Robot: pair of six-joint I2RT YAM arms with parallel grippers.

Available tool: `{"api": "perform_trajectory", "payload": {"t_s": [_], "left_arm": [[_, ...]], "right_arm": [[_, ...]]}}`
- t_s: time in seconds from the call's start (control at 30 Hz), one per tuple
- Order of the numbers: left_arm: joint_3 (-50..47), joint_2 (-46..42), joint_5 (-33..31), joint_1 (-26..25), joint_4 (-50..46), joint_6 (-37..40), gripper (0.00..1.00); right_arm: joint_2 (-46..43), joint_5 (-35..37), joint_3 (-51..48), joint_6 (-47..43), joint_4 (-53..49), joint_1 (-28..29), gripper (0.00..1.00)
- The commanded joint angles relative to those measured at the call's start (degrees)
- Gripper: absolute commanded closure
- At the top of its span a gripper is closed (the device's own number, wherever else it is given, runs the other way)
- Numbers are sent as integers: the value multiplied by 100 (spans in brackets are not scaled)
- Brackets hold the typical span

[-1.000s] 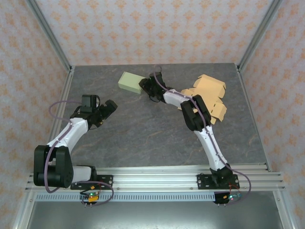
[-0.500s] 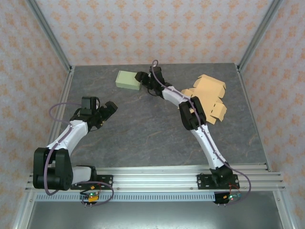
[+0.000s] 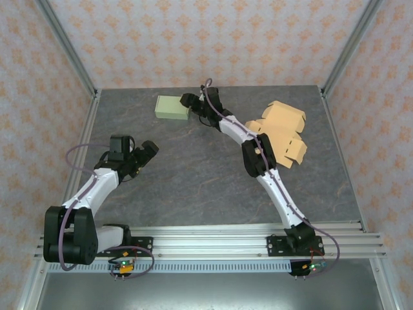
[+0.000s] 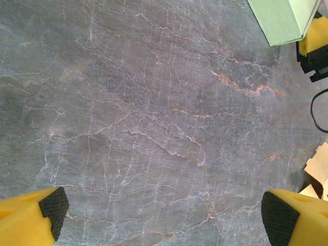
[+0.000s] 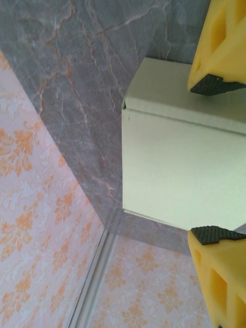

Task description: Fold the paper box

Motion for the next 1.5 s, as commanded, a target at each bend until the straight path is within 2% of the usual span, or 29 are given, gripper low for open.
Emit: {"api": "perform_trajectory", "payload": {"t_s": [0.0,0.27,0.43,0.53,0.6,0.67,0.8,0.87,0.93,1.0,1.13,1.27,1.4,1.47], "left_arm": [[-36,-105,-107,0,112,-64,0],[-11,-58,-137,1,123,-23,0],[76,-103,-184,-58,83,208,0],[151,-379,-708,-363,23,398,0],[237,-493,-1025,-633,98,529,0],[338,-527,-1336,-939,210,653,0],[582,-303,-1668,-1367,363,859,0],[739,-80,-1640,-1588,474,972,1],[921,178,-1629,-1813,525,1054,1],[1092,455,-1602,-2025,576,1104,1],[1321,954,-1643,-2445,691,1031,2],[1525,1398,-1698,-2831,746,979,2],[1809,1808,-1706,-3147,658,1011,3],[1926,1961,-1717,-3274,648,1024,3]], "right_arm": [[139,-317,289,-12,358,14,29],[12,-945,363,340,580,15,28],[-1038,-1165,-473,-182,321,-11,27],[-2022,-1177,-1235,-763,-333,-37,24],[-2812,-650,-1913,-1203,-997,-41,24],[-3825,201,-3022,-1521,-1376,-63,21],[-5415,1908,-4686,-1487,-1957,-260,16],[-6119,2551,-5410,-1091,-2296,-553,13],[-6671,2699,-6132,-508,-2485,-1042,11],[-7104,2620,-6759,85,-2683,-1662,11],[-7704,2275,-7871,529,-2821,-2734,10],[-8322,1613,-9003,1307,-2314,-3366,10],[-8712,1633,-9707,1874,-2286,-4189,8],[-8827,1312,-9997,2111,-2009,-4516,8]]}}
